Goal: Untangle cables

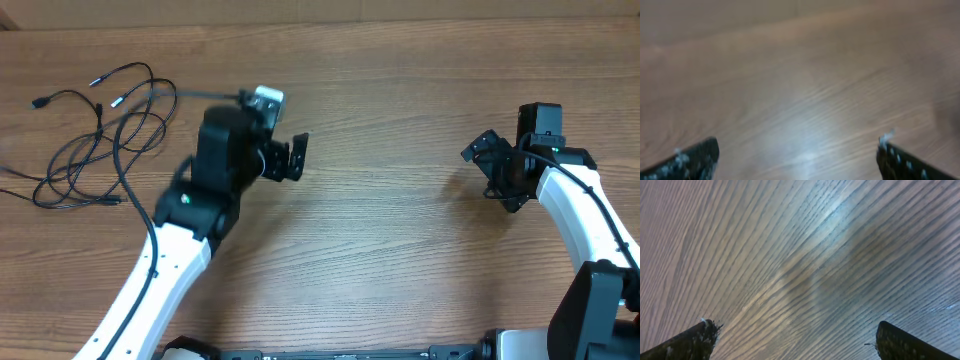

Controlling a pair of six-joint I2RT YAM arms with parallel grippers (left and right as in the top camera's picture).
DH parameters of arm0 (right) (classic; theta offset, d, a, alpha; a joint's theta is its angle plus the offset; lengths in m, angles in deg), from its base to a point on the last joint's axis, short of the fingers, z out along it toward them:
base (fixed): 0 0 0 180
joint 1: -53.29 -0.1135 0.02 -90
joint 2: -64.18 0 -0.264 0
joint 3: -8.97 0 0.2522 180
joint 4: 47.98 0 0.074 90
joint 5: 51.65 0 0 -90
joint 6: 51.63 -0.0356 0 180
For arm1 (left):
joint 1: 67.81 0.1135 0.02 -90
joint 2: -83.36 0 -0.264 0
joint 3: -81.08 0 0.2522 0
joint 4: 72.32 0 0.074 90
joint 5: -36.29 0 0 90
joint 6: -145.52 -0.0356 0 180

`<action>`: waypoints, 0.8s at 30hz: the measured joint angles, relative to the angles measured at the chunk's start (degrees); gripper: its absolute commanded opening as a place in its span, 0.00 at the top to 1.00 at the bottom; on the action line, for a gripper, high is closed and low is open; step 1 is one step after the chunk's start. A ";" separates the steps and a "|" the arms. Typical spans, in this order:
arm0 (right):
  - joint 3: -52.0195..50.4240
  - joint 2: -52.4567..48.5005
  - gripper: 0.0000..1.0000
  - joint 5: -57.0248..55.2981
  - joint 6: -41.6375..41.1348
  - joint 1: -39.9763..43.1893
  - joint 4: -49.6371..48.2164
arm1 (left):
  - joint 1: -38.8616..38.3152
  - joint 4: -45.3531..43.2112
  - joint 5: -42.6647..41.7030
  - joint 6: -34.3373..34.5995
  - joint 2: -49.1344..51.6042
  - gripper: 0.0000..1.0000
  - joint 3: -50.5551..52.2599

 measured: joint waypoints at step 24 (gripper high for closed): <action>0.00 0.00 0.00 0.00 0.02 0.00 0.00 | 11.82 -37.48 0.39 5.62 -15.74 0.00 43.50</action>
